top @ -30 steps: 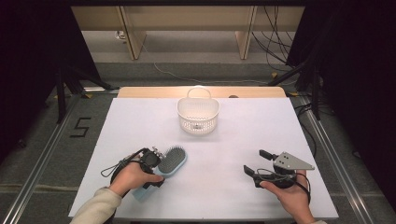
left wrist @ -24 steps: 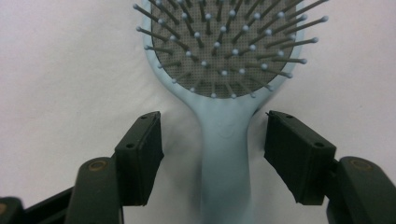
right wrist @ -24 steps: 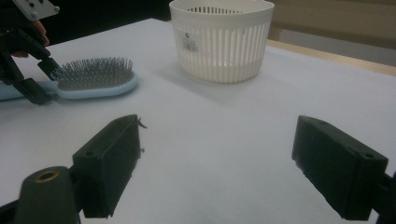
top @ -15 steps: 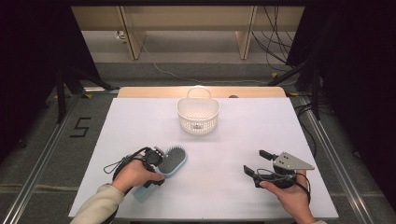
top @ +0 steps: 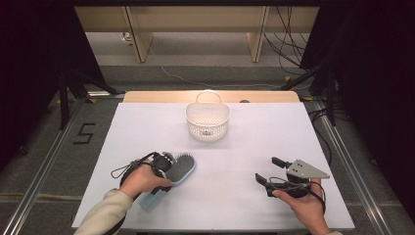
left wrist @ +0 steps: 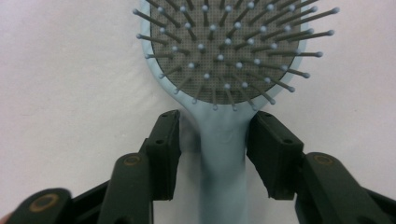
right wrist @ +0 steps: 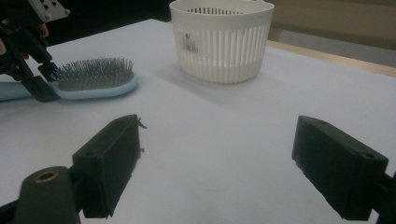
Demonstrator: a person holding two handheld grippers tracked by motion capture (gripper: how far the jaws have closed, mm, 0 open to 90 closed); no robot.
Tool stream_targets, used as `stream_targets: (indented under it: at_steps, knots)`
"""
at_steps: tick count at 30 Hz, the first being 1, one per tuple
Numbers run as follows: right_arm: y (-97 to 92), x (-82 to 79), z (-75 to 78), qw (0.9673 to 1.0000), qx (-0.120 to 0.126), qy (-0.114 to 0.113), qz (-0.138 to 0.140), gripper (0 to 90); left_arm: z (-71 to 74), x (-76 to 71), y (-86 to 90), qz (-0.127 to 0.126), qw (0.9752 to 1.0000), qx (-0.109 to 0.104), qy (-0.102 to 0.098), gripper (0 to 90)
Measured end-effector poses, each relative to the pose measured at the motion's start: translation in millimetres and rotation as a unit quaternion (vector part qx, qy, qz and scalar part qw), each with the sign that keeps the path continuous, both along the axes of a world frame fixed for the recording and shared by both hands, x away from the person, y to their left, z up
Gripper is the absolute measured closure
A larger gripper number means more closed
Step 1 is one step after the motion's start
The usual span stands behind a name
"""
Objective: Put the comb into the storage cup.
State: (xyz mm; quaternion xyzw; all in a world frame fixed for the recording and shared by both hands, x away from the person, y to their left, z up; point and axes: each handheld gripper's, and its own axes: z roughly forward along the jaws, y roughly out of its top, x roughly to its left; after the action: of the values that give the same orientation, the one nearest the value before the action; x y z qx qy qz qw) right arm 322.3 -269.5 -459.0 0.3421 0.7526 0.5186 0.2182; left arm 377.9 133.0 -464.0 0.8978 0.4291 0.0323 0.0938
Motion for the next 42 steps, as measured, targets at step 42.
stream_targets:
  at_steps: [42]
  knots:
    - [-1.1, -0.2, 0.5, 1.0000, 0.001, -0.002, -0.001, 16.2, 1.5, -5.3, -1.9, 0.000, 1.0000, 0.000, -0.005, 69.7]
